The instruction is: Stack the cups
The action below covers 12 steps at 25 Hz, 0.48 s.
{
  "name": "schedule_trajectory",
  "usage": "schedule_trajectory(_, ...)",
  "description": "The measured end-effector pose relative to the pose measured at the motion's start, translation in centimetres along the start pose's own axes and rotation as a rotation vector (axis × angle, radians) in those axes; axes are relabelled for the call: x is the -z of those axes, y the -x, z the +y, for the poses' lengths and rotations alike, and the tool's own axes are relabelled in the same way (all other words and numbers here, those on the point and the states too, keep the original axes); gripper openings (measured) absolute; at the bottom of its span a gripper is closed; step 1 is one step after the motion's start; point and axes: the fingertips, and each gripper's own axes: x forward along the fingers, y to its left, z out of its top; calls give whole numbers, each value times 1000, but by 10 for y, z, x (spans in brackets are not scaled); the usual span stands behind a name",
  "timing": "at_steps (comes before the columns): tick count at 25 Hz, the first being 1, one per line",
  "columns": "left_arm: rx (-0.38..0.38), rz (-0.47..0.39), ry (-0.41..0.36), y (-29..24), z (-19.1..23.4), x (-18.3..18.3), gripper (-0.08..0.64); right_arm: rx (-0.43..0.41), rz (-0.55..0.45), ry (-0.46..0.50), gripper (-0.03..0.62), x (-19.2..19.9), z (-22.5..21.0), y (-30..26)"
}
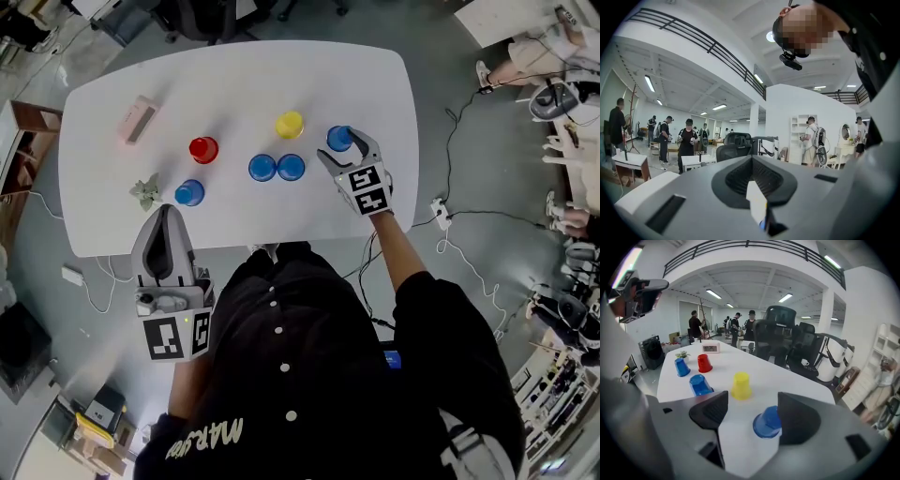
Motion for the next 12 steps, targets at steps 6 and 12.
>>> schedule_trajectory(6, 11, 0, -1, -1, -7, -1, 11, 35, 95, 15, 356, 27, -35, -20)
schedule_trajectory(12, 11, 7, -6, -2, -13, 0, 11, 12, 157, -2, 356, 44, -43, -36)
